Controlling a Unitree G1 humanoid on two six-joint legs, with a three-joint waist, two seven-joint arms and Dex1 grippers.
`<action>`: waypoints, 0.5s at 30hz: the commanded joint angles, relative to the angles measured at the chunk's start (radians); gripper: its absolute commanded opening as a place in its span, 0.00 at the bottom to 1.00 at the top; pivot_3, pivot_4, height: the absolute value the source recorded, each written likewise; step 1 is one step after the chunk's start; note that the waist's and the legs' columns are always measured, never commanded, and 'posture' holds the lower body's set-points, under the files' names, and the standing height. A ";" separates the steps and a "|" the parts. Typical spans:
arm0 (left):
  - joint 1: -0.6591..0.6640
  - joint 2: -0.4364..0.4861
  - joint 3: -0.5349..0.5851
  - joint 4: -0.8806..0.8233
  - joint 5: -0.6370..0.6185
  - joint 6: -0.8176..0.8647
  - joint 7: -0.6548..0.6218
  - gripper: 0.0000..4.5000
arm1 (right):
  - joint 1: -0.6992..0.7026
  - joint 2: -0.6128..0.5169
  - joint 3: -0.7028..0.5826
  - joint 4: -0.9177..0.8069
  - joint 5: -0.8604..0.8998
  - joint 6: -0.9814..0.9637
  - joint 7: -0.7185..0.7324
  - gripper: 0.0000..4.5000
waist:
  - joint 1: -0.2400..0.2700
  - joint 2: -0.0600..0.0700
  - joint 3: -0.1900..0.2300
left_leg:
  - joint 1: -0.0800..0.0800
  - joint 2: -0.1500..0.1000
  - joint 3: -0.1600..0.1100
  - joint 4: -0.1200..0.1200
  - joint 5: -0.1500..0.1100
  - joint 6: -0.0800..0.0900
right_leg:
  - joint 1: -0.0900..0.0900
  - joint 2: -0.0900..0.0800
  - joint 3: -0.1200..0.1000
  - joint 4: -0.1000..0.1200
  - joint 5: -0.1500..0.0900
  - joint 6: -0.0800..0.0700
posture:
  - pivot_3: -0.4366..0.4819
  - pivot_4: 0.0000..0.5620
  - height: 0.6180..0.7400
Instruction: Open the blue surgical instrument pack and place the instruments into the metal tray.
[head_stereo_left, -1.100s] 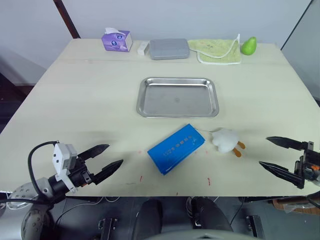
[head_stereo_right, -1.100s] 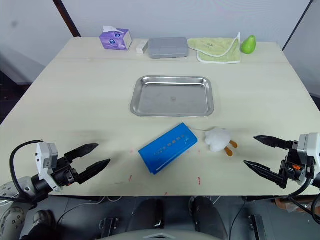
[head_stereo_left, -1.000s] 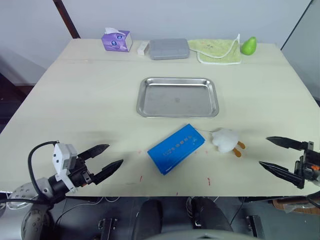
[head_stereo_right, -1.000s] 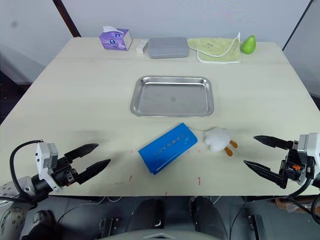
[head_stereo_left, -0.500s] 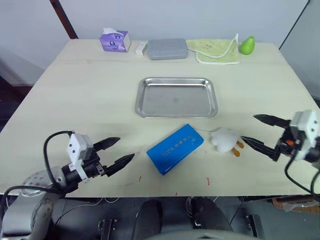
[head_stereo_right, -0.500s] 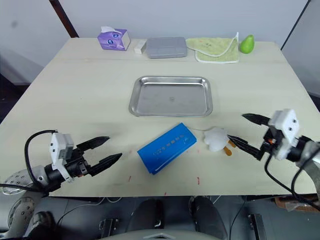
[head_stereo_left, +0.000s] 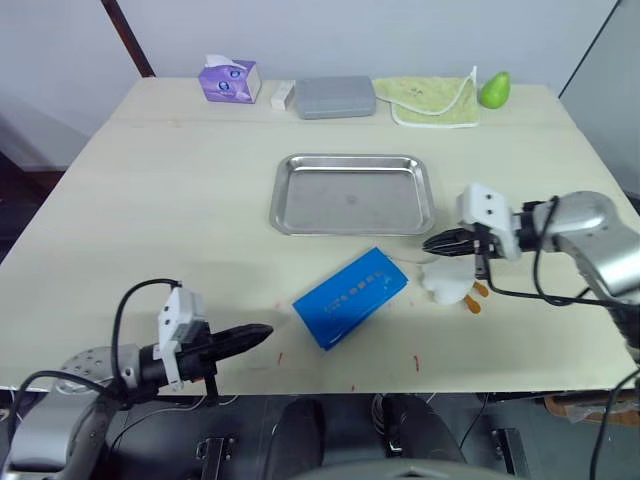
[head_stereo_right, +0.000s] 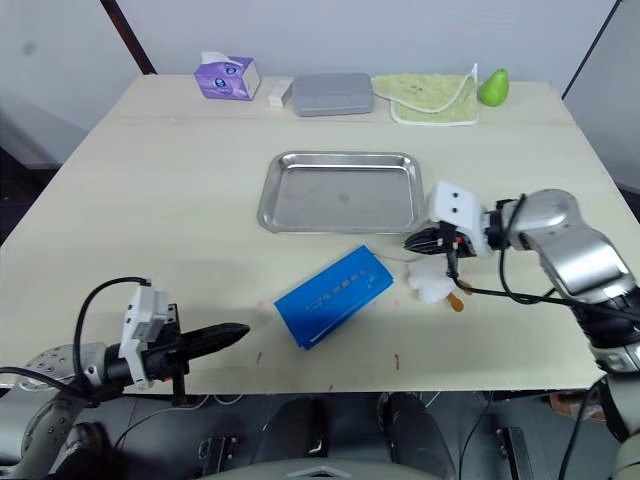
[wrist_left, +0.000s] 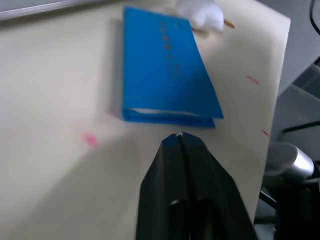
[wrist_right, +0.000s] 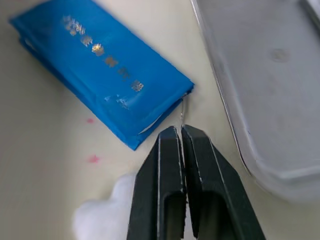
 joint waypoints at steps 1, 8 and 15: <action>-0.032 -0.014 -0.031 -0.002 0.022 -0.013 0.023 0.01 | -0.068 0.031 0.045 0.070 -0.087 -0.069 0.040 0.00 | 0.005 0.000 0.000 | 0.000 0.000 0.000 0.000 0.000 0.000 | 0.000 0.000 0.000 0.000 0.000 0.000 | 0.48 0.27 1.00; -0.078 -0.069 -0.113 0.005 0.069 -0.002 0.100 0.01 | -0.161 0.117 0.119 0.216 -0.209 -0.157 0.088 0.00 | 0.013 0.001 0.000 | 0.000 0.000 0.003 0.002 0.000 0.000 | -0.001 0.000 0.002 0.004 0.000 0.000 | 0.48 0.27 1.00; -0.093 -0.108 -0.178 -0.009 0.102 -0.003 0.147 0.01 | -0.185 0.159 0.153 0.269 -0.302 -0.204 0.119 0.00 | 0.018 0.001 0.000 | 0.000 0.000 0.003 0.003 0.000 0.000 | -0.002 0.000 0.002 0.005 0.000 0.000 | 0.48 0.27 1.00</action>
